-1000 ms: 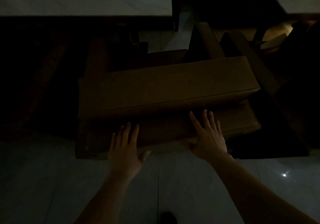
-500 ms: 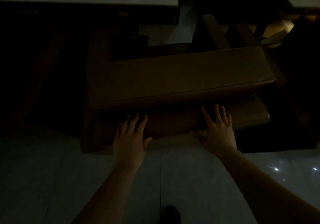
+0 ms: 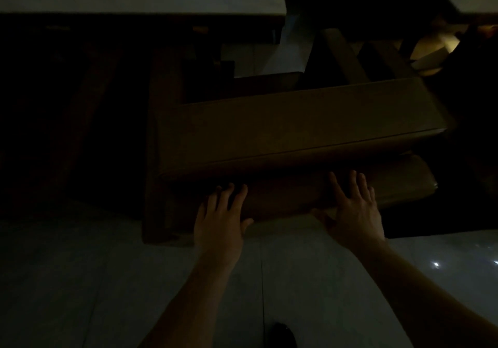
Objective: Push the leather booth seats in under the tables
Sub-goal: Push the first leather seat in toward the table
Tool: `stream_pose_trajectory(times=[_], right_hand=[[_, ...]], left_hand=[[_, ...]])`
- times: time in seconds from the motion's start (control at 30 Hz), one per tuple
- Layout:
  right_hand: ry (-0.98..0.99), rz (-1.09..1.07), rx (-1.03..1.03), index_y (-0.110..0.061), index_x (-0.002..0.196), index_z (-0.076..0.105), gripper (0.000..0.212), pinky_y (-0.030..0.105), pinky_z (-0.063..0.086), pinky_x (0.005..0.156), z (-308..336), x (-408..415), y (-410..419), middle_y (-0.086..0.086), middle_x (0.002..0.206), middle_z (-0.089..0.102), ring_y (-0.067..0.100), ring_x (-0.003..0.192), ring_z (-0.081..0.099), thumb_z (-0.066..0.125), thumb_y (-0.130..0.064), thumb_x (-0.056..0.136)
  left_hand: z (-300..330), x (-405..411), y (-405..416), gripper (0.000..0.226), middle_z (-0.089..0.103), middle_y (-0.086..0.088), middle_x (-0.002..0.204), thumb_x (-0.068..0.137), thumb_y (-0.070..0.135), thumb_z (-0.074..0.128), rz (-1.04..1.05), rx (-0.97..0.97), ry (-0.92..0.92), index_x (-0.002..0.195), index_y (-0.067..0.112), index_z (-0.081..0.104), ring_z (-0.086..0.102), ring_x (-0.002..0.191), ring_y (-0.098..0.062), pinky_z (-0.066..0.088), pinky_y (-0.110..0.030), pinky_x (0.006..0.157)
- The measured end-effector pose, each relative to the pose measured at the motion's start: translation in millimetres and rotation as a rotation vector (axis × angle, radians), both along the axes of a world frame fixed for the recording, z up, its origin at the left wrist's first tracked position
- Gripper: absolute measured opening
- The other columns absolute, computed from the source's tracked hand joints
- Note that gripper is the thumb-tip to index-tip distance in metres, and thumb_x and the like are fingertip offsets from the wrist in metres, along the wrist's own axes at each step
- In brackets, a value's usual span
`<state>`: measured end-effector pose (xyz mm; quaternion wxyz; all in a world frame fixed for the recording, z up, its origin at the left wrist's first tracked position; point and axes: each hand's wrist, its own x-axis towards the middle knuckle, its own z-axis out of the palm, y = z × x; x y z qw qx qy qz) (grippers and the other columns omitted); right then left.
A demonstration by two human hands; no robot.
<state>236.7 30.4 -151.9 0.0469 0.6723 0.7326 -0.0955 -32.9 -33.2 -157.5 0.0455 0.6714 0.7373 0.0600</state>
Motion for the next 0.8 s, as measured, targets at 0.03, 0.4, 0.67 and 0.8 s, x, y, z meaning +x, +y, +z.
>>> stream_pose_trajectory(times=[0.03, 0.4, 0.67, 0.8], right_hand=[[0.001, -0.003, -0.001, -0.031, 0.158, -0.001, 0.097, 0.053, 0.008, 0.122, -0.4, -3.1, -2.9, 0.02, 0.164, -0.003, 0.036, 0.151, -0.009, 0.027, -0.082, 0.081], [0.034, -0.031, 0.077, -0.028, 0.159, 0.007, 0.095, 0.054, 0.011, 0.122, -10.4, -56.2, -62.0, 0.021, 0.164, 0.005, 0.038, 0.151, -0.002, 0.027, -0.084, 0.084], [0.049, -0.041, 0.061, -0.029, 0.158, 0.005, 0.095, 0.052, 0.009, 0.122, -10.1, -82.1, -102.2, 0.02, 0.164, 0.002, 0.036, 0.151, -0.005, 0.023, -0.085, 0.083], [0.055, -0.048, 0.057, -0.03, 0.158, 0.005, 0.097, 0.051, 0.009, 0.122, -10.3, -90.2, -122.0, 0.02, 0.164, 0.003, 0.036, 0.151, -0.006, 0.019, -0.087, 0.08]], left_hand=[[0.2, -2.8, -1.8, 0.072, 0.045, 0.001, 0.148, 0.083, 0.055, 0.064, -0.001, 0.001, -0.001, 0.146, 0.033, 0.038, 0.037, 0.135, -0.028, 0.037, -0.046, 0.105], [-4.3, -58.7, -38.4, 0.073, 0.051, 0.0, 0.143, 0.076, 0.049, 0.074, -0.001, 0.006, 0.022, 0.142, 0.032, 0.047, 0.044, 0.13, -0.029, 0.042, -0.047, 0.1], [-5.5, -91.3, -74.5, 0.066, 0.048, 0.0, 0.145, 0.084, 0.053, 0.061, -0.046, 0.019, 0.011, 0.144, 0.032, 0.042, 0.04, 0.133, -0.03, 0.042, -0.048, 0.099], [-4.0, -100.0, -93.5, 0.07, 0.045, 0.003, 0.147, 0.083, 0.066, 0.045, -0.05, 0.003, 0.015, 0.145, 0.035, 0.039, 0.039, 0.133, -0.028, 0.041, -0.048, 0.098]])
